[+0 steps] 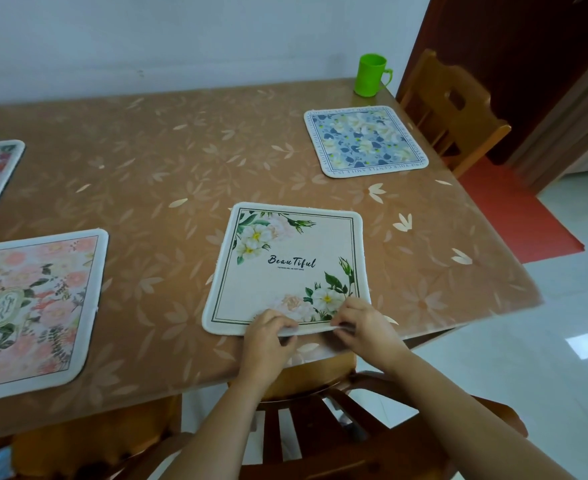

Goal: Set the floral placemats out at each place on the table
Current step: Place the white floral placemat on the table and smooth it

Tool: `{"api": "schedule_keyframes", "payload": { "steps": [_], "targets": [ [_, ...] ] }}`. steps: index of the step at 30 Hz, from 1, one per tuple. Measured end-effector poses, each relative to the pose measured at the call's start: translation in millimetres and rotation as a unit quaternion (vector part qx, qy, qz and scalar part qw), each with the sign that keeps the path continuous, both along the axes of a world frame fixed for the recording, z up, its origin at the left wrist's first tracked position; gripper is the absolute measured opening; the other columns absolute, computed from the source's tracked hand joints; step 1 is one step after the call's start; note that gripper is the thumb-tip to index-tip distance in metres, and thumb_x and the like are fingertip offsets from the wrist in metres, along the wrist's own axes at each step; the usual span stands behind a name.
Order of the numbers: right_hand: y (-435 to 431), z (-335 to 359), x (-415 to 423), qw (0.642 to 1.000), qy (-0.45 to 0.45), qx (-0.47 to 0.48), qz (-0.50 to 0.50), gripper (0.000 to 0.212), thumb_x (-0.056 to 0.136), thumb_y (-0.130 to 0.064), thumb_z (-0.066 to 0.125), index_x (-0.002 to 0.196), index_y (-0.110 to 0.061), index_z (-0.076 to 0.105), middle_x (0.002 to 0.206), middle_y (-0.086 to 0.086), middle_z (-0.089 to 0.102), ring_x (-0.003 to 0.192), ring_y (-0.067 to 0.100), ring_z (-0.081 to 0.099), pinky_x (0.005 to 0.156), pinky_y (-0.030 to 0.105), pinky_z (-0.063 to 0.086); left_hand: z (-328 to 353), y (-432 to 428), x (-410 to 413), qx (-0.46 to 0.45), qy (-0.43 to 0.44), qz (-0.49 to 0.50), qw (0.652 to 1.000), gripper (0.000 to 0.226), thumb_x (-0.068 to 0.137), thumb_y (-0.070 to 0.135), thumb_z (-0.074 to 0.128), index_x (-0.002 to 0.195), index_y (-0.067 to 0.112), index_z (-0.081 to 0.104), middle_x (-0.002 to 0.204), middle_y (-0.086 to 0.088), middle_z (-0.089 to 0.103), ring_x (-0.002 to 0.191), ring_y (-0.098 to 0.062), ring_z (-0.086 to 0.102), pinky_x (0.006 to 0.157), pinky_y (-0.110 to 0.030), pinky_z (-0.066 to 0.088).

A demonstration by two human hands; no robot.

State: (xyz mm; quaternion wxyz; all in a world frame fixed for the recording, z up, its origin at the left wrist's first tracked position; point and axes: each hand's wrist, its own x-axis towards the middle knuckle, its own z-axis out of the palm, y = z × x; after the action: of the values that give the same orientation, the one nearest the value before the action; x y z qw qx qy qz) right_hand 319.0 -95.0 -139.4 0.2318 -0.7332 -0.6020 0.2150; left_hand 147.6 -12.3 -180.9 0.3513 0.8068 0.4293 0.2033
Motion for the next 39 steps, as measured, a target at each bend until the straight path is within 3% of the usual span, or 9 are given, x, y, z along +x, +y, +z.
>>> {"api": "schedule_keyframes", "payload": {
  "steps": [9,11,16,19,25,31,39],
  "targets": [
    [-3.6,-5.0,12.3,1.000,0.008,-0.006,-0.024,0.006,0.077,-0.003,0.066,0.083,-0.005,0.067,0.092,0.008,0.060,0.090,0.018,0.053,0.077,0.022,0.043,0.0,9.6,-1.7,-0.056,-0.010,0.039,0.998,0.008,0.071,0.005,0.074,0.076,0.012,0.071,0.076,0.006,0.059,0.078,-0.011,0.056,0.072,-0.017,0.043],
    [-1.9,-7.6,11.5,1.000,0.007,-0.014,-0.026,0.006,0.077,-0.002,0.066,0.082,-0.005,0.067,0.091,0.009,0.060,0.089,0.019,0.054,0.075,0.022,0.044,0.6,9.8,-2.6,-0.064,-0.001,0.038,0.997,0.007,0.072,0.007,0.074,0.076,0.012,0.072,0.078,0.004,0.061,0.077,-0.011,0.057,0.072,-0.019,0.045],
    [6.5,-12.0,9.7,1.000,-0.001,-0.025,-0.012,0.006,0.075,0.001,0.066,0.081,-0.003,0.068,0.092,0.013,0.061,0.092,0.025,0.056,0.079,0.030,0.048,1.5,10.9,-5.9,-0.071,0.025,0.048,0.996,0.005,0.073,0.010,0.073,0.075,0.014,0.071,0.075,0.011,0.056,0.072,-0.004,0.053,0.062,-0.006,0.037],
    [14.7,-14.9,7.9,0.999,-0.006,-0.035,-0.008,0.007,0.075,0.001,0.066,0.081,-0.002,0.068,0.093,0.015,0.061,0.093,0.029,0.056,0.079,0.039,0.050,1.3,10.1,-9.9,-0.080,0.028,0.050,0.995,0.005,0.073,0.010,0.072,0.074,0.015,0.070,0.076,0.009,0.056,0.074,-0.006,0.056,0.067,-0.015,0.043],
    [14.7,-26.9,8.0,0.999,0.000,-0.053,-0.003,0.008,0.073,0.001,0.068,0.080,-0.002,0.068,0.094,0.016,0.060,0.096,0.031,0.055,0.082,0.039,0.050,-2.3,6.6,-13.4,-0.057,0.042,0.023,0.997,0.007,0.075,0.008,0.071,0.080,0.013,0.069,0.082,0.005,0.055,0.078,-0.009,0.057,0.070,-0.016,0.043],
    [12.7,-32.8,7.7,0.999,0.000,-0.050,-0.006,0.008,0.072,0.003,0.066,0.078,-0.002,0.069,0.089,0.016,0.060,0.091,0.032,0.055,0.076,0.039,0.050,-6.5,4.0,-15.4,0.005,0.062,-0.010,0.998,0.011,0.075,0.008,0.071,0.085,0.011,0.068,0.089,-0.004,0.057,0.088,-0.016,0.052,0.078,-0.028,0.044],
    [10.3,-30.4,12.4,0.999,-0.002,-0.030,-0.039,0.008,0.074,0.003,0.065,0.079,-0.002,0.067,0.091,0.015,0.061,0.092,0.030,0.055,0.079,0.042,0.050,-8.9,6.8,-13.1,0.020,0.062,-0.008,0.998,0.013,0.076,0.014,0.072,0.088,0.013,0.070,0.085,0.004,0.051,0.089,-0.016,0.048,0.078,-0.024,0.037]
  ]
}}
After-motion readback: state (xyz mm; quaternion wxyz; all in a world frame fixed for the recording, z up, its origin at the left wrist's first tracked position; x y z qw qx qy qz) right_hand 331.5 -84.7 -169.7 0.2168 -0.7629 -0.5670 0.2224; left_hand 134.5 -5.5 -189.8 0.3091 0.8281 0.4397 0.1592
